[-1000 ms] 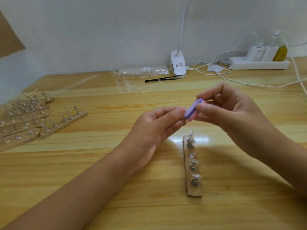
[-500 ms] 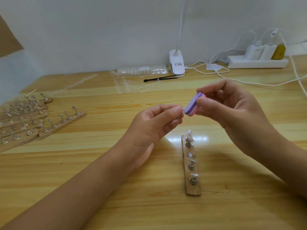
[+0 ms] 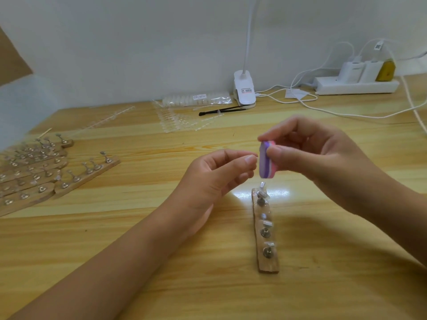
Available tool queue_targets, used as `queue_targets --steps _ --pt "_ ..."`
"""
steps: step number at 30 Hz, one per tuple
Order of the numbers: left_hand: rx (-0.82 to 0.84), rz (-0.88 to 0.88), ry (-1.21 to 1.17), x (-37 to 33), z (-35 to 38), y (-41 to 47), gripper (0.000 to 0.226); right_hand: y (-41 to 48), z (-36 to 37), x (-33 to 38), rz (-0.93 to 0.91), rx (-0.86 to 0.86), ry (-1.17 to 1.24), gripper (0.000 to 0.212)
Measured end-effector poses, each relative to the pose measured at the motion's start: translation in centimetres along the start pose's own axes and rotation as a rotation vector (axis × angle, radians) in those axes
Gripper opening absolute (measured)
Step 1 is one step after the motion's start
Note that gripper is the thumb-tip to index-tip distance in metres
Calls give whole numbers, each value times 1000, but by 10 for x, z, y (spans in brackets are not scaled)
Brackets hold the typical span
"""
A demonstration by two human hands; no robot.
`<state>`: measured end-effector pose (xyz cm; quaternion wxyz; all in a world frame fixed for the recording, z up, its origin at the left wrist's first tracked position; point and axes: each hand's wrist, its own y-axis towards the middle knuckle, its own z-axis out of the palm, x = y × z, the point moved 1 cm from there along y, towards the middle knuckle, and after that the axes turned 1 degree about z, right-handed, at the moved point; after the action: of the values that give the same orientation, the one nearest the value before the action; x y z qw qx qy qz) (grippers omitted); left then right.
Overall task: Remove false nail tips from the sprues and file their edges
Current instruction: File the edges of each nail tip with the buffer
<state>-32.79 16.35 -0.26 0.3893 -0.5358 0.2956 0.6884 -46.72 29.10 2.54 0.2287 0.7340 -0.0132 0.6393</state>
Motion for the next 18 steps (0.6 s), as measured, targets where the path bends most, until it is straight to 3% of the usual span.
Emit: queue_targets --steps 4,8,12,16,18 --pt "7 -9 -5 1 0 0 15 4 -9 -5 51 -181 15 24" --pt "30 3 -40 0 0 0 17 0 -2 -8 107 75 7 20" --pt "18 12 9 0 -1 1 20 2 -2 -8 43 -97 77 28" --pt "41 8 9 1 1 -1 26 0 -1 -3 82 27 24 27" --pt "36 11 26 2 0 0 22 0 1 -2 54 -9 25 27"
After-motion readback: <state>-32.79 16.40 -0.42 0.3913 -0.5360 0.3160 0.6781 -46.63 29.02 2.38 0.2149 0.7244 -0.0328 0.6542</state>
